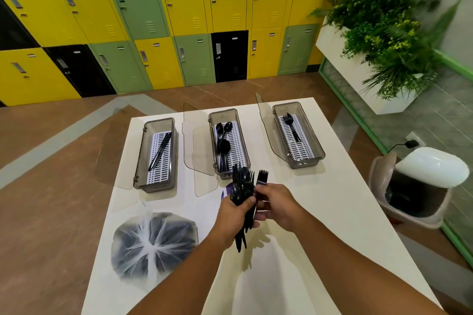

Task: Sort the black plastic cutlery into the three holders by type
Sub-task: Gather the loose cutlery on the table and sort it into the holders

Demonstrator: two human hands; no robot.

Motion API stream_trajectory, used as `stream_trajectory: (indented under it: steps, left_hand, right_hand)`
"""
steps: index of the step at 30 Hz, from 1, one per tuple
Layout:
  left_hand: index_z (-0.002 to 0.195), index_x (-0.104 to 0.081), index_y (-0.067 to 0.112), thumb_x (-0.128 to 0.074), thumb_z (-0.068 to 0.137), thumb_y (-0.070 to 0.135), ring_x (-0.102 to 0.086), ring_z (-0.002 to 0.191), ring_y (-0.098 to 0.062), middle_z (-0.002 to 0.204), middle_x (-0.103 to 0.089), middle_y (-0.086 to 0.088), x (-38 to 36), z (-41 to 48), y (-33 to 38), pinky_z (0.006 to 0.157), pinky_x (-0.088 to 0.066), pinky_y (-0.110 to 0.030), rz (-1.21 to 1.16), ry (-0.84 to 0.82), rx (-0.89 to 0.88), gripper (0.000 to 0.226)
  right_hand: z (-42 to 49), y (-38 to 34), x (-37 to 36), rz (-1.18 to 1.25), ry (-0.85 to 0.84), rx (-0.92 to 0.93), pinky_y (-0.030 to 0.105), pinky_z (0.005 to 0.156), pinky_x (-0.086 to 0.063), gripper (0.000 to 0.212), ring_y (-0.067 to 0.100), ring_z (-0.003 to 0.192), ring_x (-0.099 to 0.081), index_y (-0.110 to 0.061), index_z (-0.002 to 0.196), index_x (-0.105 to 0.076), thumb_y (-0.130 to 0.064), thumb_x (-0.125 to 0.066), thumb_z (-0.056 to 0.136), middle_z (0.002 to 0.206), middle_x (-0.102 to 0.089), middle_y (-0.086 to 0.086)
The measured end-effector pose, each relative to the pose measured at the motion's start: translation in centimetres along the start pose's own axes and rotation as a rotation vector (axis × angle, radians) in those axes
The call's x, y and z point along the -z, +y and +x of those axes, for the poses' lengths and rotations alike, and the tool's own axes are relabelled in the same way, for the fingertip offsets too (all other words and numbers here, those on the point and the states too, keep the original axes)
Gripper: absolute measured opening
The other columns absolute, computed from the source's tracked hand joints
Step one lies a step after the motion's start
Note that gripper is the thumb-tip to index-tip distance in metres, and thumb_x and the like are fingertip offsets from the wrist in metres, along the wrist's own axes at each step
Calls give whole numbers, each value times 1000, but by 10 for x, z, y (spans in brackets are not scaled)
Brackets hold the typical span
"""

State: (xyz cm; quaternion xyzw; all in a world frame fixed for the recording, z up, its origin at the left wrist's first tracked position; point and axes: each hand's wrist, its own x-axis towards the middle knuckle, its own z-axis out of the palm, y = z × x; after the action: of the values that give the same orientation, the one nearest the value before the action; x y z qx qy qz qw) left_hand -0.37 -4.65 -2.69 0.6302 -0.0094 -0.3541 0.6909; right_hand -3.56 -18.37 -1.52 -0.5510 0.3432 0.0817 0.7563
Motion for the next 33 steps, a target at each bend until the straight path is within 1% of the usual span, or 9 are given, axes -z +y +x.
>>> stream_trajectory:
  steps: [5,10,14,17,21,24,27,30,33]
  left_hand:
    - [116,-68,12,-60,100,15,-76,85,-36,99,-77,-16,-2,2,3,63,-59,-37,-4,-23,14,19]
    - [116,-73,19,-62,99,23,-74,85,-31,98,-77,-14,-2,6,4,65,-58,-39,0,-51,45,21]
    - [113,-71,12,-65,97,23,-74,79,-31,96,-76,-13,-5,11,4,60,-57,-37,5,-50,57,21]
    - [109,-68,4,-65,97,20,-67,66,-29,86,-72,-14,-6,16,4,57,-53,-35,9,-36,65,20]
    - [110,-66,0,-65,97,18,-62,60,-25,81,-70,-13,-7,22,3,54,-50,-33,12,-38,64,22]
    - [109,-67,1,-64,98,16,-61,61,-24,83,-70,-13,-9,26,3,54,-49,-32,-7,-45,81,19]
    - [110,-67,3,-61,99,15,-60,61,-22,83,-70,-11,-10,28,2,53,-48,-31,-19,-50,106,18]
    - [114,-67,4,-58,100,14,-59,62,-22,84,-71,-10,-10,29,1,54,-49,-31,-34,-58,122,19]
    - [115,-67,5,-57,101,13,-60,63,-22,85,-71,-10,-6,29,4,56,-49,-32,-44,-68,119,19]
  right_hand:
    - [-1,-4,2,32,61,14,37,60,-51,14,24,62,-56,-4,91,-66,-13,-55,94,77,-61,14]
    - [2,-12,6,111,137,69,39,62,-56,14,30,72,-63,-7,97,-60,-15,-50,100,76,-64,13]
    - [6,-23,15,137,201,122,37,58,-54,13,29,65,-60,-7,96,-58,-16,-49,101,67,-57,10]
    - [14,-37,27,140,261,160,28,48,-40,15,20,48,-44,-9,95,-58,-19,-50,102,62,-48,6]
    - [32,-65,55,7,379,192,23,44,-29,20,14,45,-34,-15,86,-57,-27,-52,102,60,-47,1]
    - [50,-85,76,-186,464,170,23,43,-29,19,13,40,-40,-14,83,-57,-20,-53,101,64,-50,4]
    - [70,-95,96,-386,480,106,23,41,-31,16,17,44,-49,-5,96,-65,-8,-49,98,73,-58,11]
    - [88,-99,108,-548,498,93,32,51,-49,25,33,76,-63,0,109,-68,-1,-49,92,100,-68,20]
    - [98,-100,109,-594,519,133,44,87,-58,29,38,99,-66,-1,112,-69,-1,-50,91,110,-70,19]
